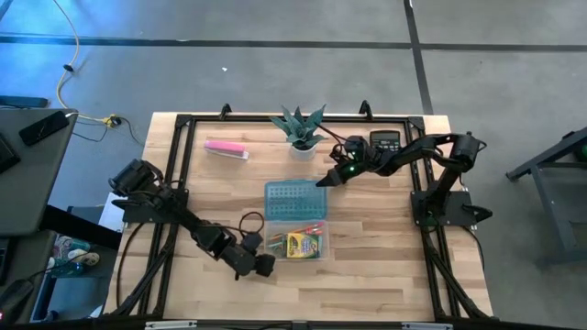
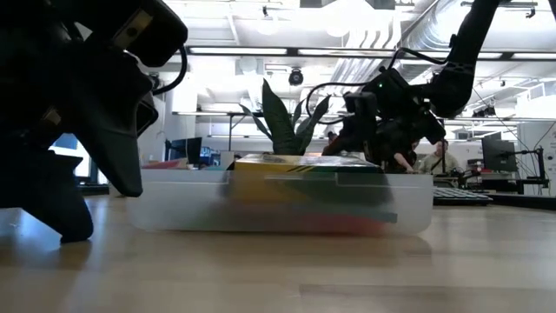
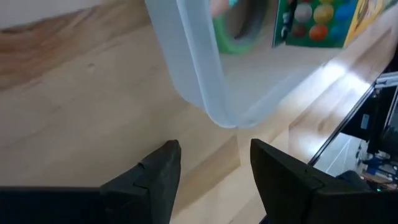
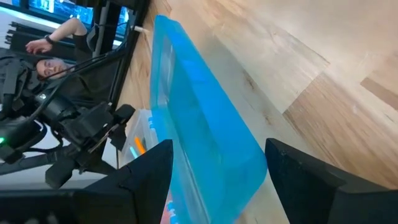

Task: Pack school essentials
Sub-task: Close the blue supply box

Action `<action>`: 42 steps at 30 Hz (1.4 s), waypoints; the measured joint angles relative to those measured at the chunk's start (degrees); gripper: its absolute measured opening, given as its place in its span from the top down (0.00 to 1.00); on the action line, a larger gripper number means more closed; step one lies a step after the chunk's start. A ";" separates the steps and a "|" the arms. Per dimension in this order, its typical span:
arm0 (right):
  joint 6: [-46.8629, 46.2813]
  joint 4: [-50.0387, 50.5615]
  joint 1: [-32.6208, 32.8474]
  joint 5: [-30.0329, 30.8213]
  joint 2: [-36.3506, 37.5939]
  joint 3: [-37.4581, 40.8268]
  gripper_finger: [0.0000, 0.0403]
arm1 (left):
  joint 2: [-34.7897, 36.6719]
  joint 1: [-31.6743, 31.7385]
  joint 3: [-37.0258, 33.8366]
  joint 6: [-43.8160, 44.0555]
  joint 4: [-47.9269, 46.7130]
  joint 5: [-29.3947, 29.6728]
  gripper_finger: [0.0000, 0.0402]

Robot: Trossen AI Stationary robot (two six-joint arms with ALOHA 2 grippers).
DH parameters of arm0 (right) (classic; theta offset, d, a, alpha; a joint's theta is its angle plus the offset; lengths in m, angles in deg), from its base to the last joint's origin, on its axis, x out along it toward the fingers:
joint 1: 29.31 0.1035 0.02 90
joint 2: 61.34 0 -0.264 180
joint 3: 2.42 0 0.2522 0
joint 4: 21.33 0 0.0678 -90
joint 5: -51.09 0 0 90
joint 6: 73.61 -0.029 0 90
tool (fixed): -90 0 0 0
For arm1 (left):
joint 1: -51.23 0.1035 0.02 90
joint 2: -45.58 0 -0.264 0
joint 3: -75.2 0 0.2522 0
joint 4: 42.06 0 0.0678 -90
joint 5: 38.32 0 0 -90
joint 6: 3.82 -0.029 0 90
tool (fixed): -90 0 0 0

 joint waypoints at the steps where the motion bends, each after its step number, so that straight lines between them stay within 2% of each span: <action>1: 0.10 -0.19 -0.02 -0.34 0.00 0.00 0.39 | 0.00 0.03 0.02 0.22 -0.34 0.35 0.54; 5: 1.16 -1.06 -0.02 -2.40 0.00 0.00 0.39 | -0.04 0.03 -0.04 1.48 -0.72 3.01 0.54; 20: -0.45 -6.62 0.06 -9.77 0.00 0.00 0.39 | -0.15 0.17 -0.15 4.46 -1.38 5.61 0.54; 28: -7.17 -13.94 2.33 -14.67 0.00 0.00 0.39 | -0.17 0.26 -0.22 6.16 -1.42 6.90 0.54; 42: -16.98 -22.83 9.51 -15.32 0.13 -0.09 0.39 | -0.28 2.38 -0.28 5.48 -0.68 6.45 0.54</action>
